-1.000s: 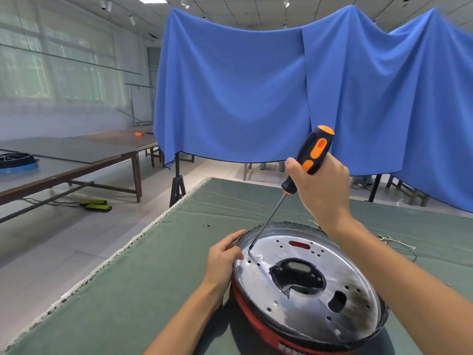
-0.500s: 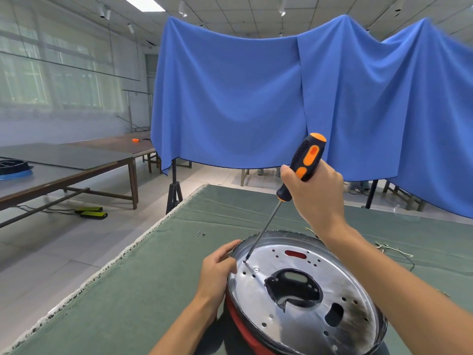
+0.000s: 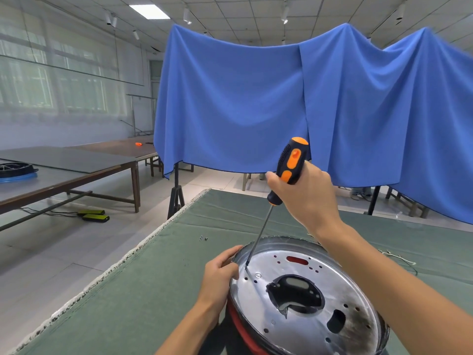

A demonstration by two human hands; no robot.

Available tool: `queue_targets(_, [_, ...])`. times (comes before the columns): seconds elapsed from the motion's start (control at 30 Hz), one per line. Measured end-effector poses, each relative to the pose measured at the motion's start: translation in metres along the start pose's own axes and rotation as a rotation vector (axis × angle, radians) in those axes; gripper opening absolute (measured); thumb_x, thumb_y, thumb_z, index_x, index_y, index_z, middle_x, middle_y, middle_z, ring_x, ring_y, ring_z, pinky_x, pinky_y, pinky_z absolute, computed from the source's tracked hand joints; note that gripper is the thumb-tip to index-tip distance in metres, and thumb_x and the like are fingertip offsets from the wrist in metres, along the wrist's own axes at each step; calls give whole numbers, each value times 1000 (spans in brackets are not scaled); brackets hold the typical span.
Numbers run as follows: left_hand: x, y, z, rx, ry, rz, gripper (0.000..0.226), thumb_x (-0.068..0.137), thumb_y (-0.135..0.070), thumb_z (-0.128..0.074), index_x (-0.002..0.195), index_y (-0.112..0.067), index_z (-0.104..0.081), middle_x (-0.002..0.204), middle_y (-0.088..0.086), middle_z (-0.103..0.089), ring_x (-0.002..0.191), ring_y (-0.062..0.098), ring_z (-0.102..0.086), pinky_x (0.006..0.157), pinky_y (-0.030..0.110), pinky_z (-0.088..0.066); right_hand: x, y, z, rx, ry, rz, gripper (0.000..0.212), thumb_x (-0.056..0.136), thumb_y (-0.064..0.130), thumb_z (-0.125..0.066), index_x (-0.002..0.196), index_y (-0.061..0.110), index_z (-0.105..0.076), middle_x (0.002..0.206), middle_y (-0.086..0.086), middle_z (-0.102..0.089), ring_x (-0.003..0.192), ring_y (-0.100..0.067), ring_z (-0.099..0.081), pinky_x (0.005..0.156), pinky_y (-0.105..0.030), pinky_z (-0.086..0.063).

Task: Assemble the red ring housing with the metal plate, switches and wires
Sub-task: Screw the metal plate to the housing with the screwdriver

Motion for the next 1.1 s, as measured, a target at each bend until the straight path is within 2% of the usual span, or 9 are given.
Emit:
queue_targets(0.2, [2,-5,1,-30,56,11,45,57,-2,-52,97,-13,-71,82,-6,-75,73,3,-67,60,14,-50,5,11,-13,-203,9,-66,47,73,59,-60,61,22,-35,52,10,-47,51,-4,-40,46,-22,-22])
queue_targets(0.3, [4,-11,0,3,50,37,26,79,4,-57,101,-4,-70,85,2,-73,72,7,-66,56,13,-48,5,14,-16,-226,9,-114,47,74,60,-60,63,22,-34,53,10,-49,50,-3,-39,47,-21,-20])
queue_targets(0.47, [14,-33,-3,445,-5,-225,33,82,-10,-65,113,-20,-65,108,-8,-66,100,2,-59,88,19,-46,6,13,-19,230,167,-249,42,76,53,-68,66,19,-45,48,14,-57,45,-3,-53,57,-34,-46])
queue_targets(0.6, [23,-48,-19,520,72,-314,8,78,-20,-74,84,-25,-72,87,-13,-71,85,1,-64,77,16,-47,8,16,-19,359,294,-273,49,82,54,-63,81,6,-55,59,4,-67,50,-2,-56,67,-36,-50])
queue_targets(0.7, [26,-46,-19,406,28,-313,19,80,-11,-73,68,-26,-72,68,-4,-73,72,12,-69,79,36,-56,7,18,-18,423,367,-318,45,82,56,-56,91,12,-56,67,3,-69,67,-10,-65,76,-41,-52])
queue_targets(0.8, [29,-42,-17,339,14,-309,23,84,-10,-70,74,-31,-72,69,-3,-74,71,15,-72,80,41,-57,9,18,-13,486,424,-341,29,75,43,-51,93,20,-53,83,0,-71,81,-17,-66,83,-46,-51])
queue_targets(0.9, [33,-40,-17,395,40,-331,13,88,-11,-65,92,-19,-74,76,-5,-75,76,12,-72,83,39,-56,9,16,-10,439,403,-288,9,87,28,-54,93,21,-55,92,-1,-70,92,-22,-65,84,-48,-51])
queue_targets(1.0, [33,-38,-17,463,60,-377,18,91,-12,-61,105,-12,-72,81,-9,-74,80,2,-70,86,34,-54,6,12,-10,392,361,-250,8,89,31,-60,91,24,-57,85,8,-71,85,-13,-66,82,-48,-53])
queue_targets(1.1, [31,-35,-17,435,55,-383,16,89,-13,-64,101,-19,-72,81,-11,-74,83,1,-69,87,35,-54,7,10,-12,371,314,-250,21,83,39,-69,86,26,-52,60,20,-64,63,8,-62,67,-34,-49])
Point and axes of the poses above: each hand's wrist, its own x-axis towards the middle knuckle, its own z-axis out of the back of the hand, y = z × x, the point moved 1 cm from there along x, towards the middle knuckle
